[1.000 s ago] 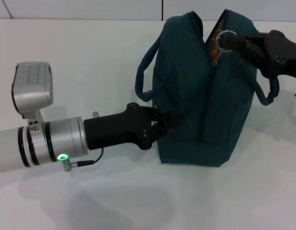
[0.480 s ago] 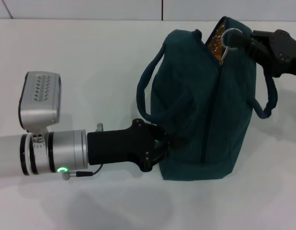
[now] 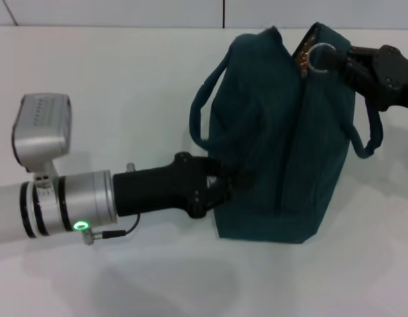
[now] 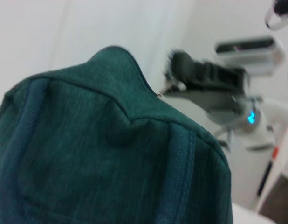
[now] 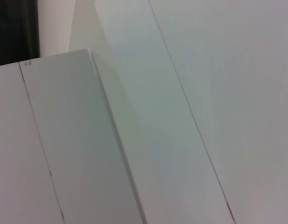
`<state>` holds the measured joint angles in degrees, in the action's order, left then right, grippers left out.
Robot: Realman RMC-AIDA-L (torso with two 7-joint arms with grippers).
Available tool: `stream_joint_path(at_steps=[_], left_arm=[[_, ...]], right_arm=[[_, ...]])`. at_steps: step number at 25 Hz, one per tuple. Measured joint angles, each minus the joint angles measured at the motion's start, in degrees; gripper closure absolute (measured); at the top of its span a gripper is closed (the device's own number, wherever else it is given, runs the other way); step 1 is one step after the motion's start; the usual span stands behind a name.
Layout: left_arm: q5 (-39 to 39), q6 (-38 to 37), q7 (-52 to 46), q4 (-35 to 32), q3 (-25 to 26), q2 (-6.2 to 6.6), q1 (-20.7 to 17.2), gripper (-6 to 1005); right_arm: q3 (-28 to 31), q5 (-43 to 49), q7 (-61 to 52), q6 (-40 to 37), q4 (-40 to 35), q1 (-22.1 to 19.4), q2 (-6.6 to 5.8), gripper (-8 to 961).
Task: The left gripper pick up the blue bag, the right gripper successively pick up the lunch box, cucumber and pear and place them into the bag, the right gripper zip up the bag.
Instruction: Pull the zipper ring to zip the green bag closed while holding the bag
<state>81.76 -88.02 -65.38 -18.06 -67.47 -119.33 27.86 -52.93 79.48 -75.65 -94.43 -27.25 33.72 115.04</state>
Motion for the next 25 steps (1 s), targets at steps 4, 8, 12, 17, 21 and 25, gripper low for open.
stream_joint_path(at_steps=[4, 8, 12, 17, 21, 25], left_arm=[[-2.5, -1.5, -4.8, -0.5, 0.0, 0.85, -0.8, 781], [-2.6, -3.2, -13.1, -4.5, 0.1, 2.42, -2.2, 592], [-2.6, -3.7, -22.8, -12.6, 0.1, 3.74, -5.5, 513], [-0.1, -4.1, -35.3, -22.1, 0.1, 3.64, -6.2, 414], [5.4, -4.1, -42.0, -26.3, 0.4, 1.54, -4.0, 328], [9.5, -2.7, -45.5, -28.1, 0.7, -0.02, -2.3, 220]], right_arm=[[-0.1, 0.1, 0.2, 0.0, 0.1, -0.1, 0.0, 906], [-0.2, 0.1, 0.3, -0.1, 0.1, -0.2, 0.0, 905], [-0.3, 0.2, 0.9, -0.3, 0.1, -0.7, 0.03, 905], [-0.2, 0.2, 1.4, -0.5, 0.1, -1.4, 0.02, 904], [-0.4, 0.2, 1.7, -0.6, 0.1, -1.4, 0.14, 903], [-0.2, 0.1, 1.8, -1.2, 0.1, -1.9, 0.16, 902]])
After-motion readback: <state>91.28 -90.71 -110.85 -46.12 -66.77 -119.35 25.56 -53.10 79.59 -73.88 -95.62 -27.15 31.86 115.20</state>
